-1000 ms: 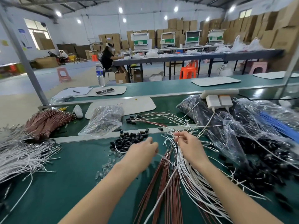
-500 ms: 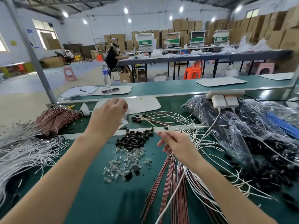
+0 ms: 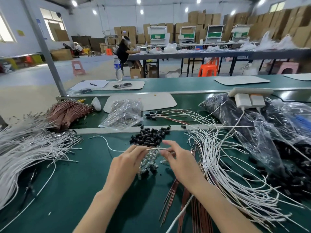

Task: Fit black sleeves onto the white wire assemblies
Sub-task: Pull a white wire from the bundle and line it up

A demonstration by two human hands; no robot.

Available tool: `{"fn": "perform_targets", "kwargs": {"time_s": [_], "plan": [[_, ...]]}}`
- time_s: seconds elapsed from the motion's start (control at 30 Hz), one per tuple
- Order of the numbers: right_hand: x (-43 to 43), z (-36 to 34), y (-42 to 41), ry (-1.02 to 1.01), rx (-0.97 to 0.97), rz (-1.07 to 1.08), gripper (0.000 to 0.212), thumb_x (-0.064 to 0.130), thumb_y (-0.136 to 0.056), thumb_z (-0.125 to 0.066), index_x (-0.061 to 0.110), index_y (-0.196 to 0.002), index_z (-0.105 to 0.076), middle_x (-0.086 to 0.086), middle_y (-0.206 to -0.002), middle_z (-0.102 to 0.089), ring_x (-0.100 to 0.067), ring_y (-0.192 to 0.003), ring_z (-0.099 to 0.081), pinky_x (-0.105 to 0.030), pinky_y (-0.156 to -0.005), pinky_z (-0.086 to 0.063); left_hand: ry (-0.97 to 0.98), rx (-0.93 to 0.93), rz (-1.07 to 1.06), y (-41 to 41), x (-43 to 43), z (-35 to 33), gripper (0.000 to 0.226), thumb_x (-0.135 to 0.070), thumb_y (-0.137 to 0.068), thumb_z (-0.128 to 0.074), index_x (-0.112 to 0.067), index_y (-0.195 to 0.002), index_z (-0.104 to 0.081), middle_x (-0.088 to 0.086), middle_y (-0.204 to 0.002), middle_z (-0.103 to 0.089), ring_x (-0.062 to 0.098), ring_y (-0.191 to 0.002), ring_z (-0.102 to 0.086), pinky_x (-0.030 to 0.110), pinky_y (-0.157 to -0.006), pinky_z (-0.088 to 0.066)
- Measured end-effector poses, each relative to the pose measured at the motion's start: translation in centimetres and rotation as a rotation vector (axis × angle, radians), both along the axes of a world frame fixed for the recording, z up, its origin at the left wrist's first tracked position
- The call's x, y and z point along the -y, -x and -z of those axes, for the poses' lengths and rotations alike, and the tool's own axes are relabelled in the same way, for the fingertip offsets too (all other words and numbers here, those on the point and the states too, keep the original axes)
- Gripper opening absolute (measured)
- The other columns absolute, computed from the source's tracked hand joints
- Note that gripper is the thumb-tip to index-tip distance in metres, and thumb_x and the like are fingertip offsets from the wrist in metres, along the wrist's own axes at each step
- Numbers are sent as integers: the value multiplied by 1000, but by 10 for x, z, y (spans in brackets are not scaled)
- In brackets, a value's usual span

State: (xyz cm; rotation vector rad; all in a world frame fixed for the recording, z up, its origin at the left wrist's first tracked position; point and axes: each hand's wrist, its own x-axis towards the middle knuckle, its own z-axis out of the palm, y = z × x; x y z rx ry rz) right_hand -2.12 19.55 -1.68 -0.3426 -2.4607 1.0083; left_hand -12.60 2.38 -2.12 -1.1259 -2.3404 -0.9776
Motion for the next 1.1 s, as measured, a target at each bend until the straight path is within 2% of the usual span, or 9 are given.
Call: {"fn": "perform_targets", "kwargs": {"time_s": [0.13,0.27,0.37,0.53,0.67,0.83,0.97,1.03,1.1], "plan": [[8,11,-1,-131,47,82,23,53,-100,-49,34,-104,-60,19,-93,-59,2,-80,-60,-19,-74,-51,-163,238,-67,9,10,13,30,-56,-92,-45,-42,-111,-64,-24,-88,-73,-1,-67,-66,35,-71,-58],[20,19,4,-323,190,-6,36,65,-95,-48,38,-116,-59,17,-100,-54,-7,-95,-56,-26,-89,-48,-198,311,-58,12,9,18,9,-51,-94,-53,-44,-100,-54,-28,-86,-69,0,-60,-62,40,-66,-57],[21,21,6,-355,176,-19,34,62,-95,-49,41,-121,-56,18,-99,-48,-8,-97,-54,-23,-85,-45,-205,296,-47,12,10,20,8,-51,-95,-54,-43,-97,-55,-28,-88,-68,6,-60,-63,41,-62,-56],[19,27,6,-380,127,-108,23,47,-98,-53,37,-118,-60,20,-108,-53,-4,-102,-51,-18,-86,-39,-192,252,-24,14,8,21,12,-54,-92,-55,-42,-93,-57,-22,-85,-66,8,-49,-51,26,-51,-43],[13,22,5,-55,28,-118,16,32,-98,-62,40,-111,-58,26,-102,-58,6,-98,-55,-7,-85,-41,-213,226,-20,12,8,20,10,-53,-92,-57,-43,-93,-58,-20,-84,-65,9,-48,-48,24,-48,-42],[-1,12,5,476,-120,-69,22,30,-97,-64,41,-115,-70,15,-92,-68,0,-80,-63,-16,-73,-52,-233,193,-1,8,5,21,10,-50,-96,-56,-41,-95,-59,-16,-83,-65,12,-48,-47,25,-48,-43],[-9,5,5,1029,-232,-144,26,32,-82,-71,35,-106,-77,4,-82,-65,-10,-76,-62,-23,-72,-56,-233,181,4,1,2,21,11,-51,-99,-53,-41,-96,-58,-13,-80,-62,11,-49,-45,16,-49,-37],[-9,6,6,934,-232,-147,25,33,-84,-70,39,-107,-76,8,-82,-65,-9,-76,-63,-24,-72,-57,-281,228,18,-3,-3,21,15,-54,-101,-48,-43,-97,-56,-8,-70,-58,11,-45,-41,18,-45,-33],[-4,9,6,601,-225,-123,23,37,-90,-67,47,-109,-72,15,-88,-66,-5,-80,-66,-23,-74,-56,-317,269,45,-8,-9,19,21,-55,-103,-42,-42,-98,-58,-10,-62,-53,7,-45,-39,14,-44,-29]]}}
